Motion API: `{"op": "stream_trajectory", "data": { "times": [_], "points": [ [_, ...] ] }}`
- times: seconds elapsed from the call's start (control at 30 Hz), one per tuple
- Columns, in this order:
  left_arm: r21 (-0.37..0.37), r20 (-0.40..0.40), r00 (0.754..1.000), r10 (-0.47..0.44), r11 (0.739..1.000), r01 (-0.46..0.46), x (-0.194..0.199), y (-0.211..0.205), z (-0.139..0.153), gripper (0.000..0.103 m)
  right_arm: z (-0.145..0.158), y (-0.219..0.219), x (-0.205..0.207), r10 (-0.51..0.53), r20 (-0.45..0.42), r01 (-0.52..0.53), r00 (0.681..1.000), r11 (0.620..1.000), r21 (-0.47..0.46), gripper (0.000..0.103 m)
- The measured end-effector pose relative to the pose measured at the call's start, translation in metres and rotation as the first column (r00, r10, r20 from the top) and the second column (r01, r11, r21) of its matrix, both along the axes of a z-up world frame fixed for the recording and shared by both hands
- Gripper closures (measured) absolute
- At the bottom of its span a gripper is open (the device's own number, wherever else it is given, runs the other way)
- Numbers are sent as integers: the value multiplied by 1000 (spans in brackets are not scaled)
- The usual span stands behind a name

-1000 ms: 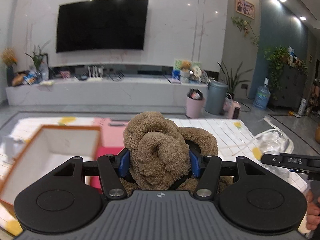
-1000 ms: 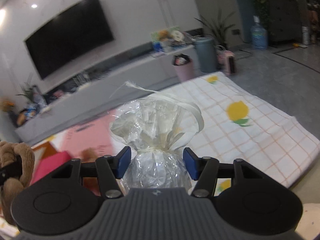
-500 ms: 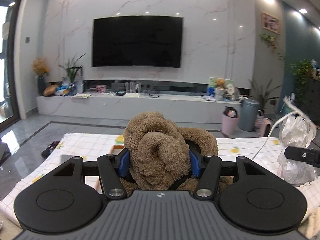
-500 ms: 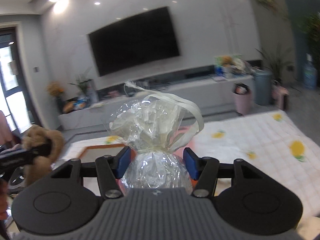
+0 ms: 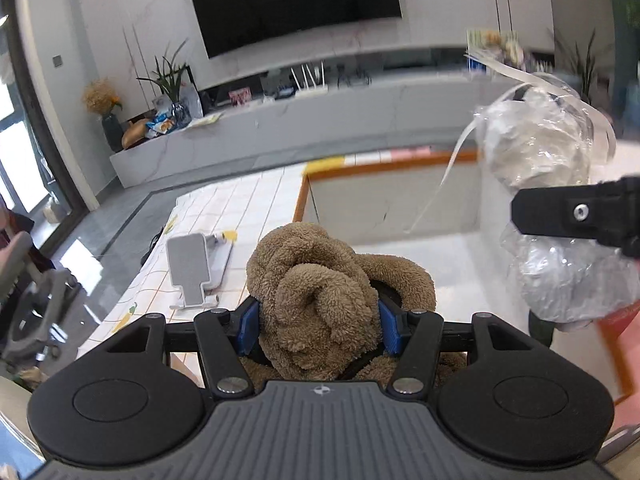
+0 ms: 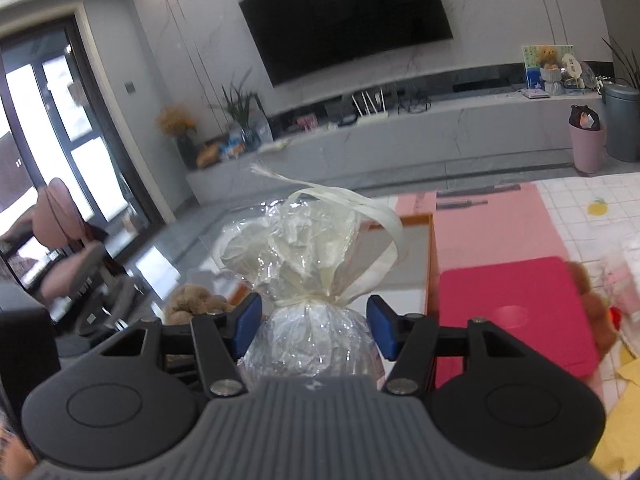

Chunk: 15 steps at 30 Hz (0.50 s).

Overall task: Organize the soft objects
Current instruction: 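Carry the plush toy and plastic bag into the orange box with both tools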

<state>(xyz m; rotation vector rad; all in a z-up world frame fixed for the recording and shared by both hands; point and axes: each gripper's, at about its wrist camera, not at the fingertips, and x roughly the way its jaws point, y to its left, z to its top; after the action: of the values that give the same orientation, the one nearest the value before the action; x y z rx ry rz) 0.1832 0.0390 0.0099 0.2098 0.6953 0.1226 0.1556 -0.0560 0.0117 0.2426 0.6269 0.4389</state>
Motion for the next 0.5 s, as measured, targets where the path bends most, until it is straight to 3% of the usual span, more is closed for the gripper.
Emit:
{"op": "stream_trajectory", "data": {
  "times": [0.23,0.4,0.5],
  "points": [
    [155,13,1000,1,988,-3,-5,-20,-18,22,-39,-22,16,-17,-42,18,999,1000,15,46],
    [206,44,999,13,978,-22,-10,-18,-25,8,-48,-26,24,-9,-70,14,997,998,60,46],
    [215,56,998,-4,977,-8,-14,-15,-23,8,-47,-21,20,-8,-60,9,998,1000,21,46]
  ]
}}
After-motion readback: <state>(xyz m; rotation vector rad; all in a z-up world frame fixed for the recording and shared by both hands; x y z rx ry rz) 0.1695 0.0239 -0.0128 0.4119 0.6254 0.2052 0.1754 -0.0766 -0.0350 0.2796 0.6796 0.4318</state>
